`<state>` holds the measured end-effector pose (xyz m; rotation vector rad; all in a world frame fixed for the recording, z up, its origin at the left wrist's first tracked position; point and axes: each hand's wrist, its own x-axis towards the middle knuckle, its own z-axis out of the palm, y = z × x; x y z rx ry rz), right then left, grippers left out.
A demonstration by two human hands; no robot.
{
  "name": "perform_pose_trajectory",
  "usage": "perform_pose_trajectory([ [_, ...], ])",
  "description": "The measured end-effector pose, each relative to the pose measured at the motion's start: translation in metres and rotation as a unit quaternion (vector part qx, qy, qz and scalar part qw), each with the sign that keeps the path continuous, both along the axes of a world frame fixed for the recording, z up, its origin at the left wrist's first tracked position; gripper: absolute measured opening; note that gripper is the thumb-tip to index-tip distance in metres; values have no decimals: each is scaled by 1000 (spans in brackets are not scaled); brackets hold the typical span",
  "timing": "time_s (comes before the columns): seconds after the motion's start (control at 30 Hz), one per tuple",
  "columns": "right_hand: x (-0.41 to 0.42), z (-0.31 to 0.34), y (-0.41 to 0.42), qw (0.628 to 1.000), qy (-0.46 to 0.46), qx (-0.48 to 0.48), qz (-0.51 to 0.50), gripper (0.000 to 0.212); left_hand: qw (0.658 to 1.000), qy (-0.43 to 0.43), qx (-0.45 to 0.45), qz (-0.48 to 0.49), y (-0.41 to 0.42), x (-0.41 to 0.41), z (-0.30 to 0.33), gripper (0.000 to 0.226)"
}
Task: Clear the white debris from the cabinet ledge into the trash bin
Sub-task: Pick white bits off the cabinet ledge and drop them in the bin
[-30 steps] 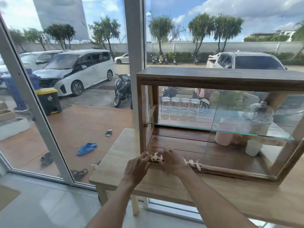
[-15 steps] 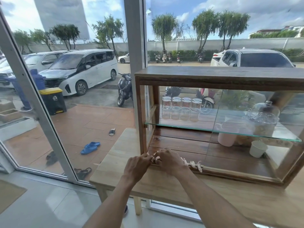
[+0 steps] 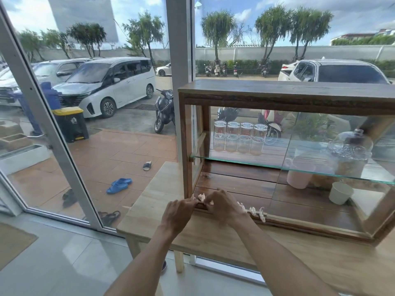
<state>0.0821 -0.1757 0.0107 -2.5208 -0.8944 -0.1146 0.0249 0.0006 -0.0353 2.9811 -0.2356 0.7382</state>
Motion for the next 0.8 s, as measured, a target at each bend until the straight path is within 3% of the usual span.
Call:
perform_pose_trajectory([
  [0.27, 1, -8, 8, 999, 1, 34, -21, 18, 999, 32, -23, -16, 4, -1, -3, 19],
  [0.5, 3, -9, 12, 996, 58, 68, -15, 10, 999, 19, -16, -31, 7, -4, -1, 27],
  [0.8, 5, -15, 14, 995, 63, 79, -16, 12, 998, -20, -41, -44, 12, -15, -7, 36],
])
